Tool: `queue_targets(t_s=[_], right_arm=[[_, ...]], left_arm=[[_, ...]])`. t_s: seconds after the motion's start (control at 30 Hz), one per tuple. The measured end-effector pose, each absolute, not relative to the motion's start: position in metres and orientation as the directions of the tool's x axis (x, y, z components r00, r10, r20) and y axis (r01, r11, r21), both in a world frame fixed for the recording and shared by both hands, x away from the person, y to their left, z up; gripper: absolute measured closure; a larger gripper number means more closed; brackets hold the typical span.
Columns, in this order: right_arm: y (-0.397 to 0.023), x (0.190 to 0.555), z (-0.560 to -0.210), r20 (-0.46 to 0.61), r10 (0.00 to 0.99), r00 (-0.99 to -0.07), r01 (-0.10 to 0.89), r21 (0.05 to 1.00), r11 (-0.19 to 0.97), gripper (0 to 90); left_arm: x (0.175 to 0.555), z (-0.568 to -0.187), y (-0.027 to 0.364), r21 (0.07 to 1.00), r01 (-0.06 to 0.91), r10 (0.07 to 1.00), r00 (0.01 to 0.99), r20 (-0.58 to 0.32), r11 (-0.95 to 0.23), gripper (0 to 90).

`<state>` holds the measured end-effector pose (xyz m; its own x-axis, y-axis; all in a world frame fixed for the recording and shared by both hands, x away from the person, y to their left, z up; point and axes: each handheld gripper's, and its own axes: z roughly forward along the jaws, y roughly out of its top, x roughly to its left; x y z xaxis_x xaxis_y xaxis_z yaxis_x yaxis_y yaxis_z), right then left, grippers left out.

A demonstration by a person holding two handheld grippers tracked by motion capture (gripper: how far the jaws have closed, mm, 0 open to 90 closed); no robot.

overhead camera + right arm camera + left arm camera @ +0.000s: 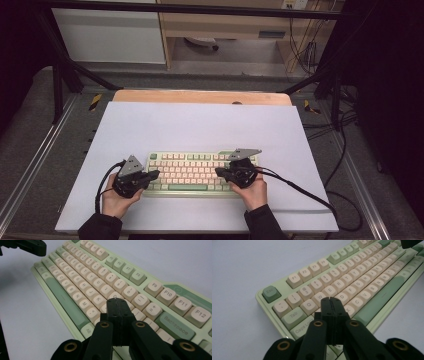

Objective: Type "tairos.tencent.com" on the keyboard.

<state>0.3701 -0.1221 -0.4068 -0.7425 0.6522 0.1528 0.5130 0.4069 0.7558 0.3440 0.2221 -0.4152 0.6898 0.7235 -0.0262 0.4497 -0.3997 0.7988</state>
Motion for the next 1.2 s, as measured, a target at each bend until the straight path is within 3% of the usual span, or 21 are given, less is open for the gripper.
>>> queue_targets(t_s=[0.5, 1.2], right_arm=[[-0.142, 0.36, -0.415, 0.175, 0.665, -0.726, 0.534, 0.754, 0.384, 90.0], [-0.141, 0.358, -0.419, 0.176, 0.659, -0.732, 0.532, 0.752, 0.39, 90.0]], left_arm=[[0.357, -0.415, 0.197, 0.778, 0.462, 0.718, 0.696, -0.021, -0.425, 89.8], [0.361, -0.428, 0.196, 0.769, 0.466, 0.717, 0.697, -0.014, -0.438, 89.9]])
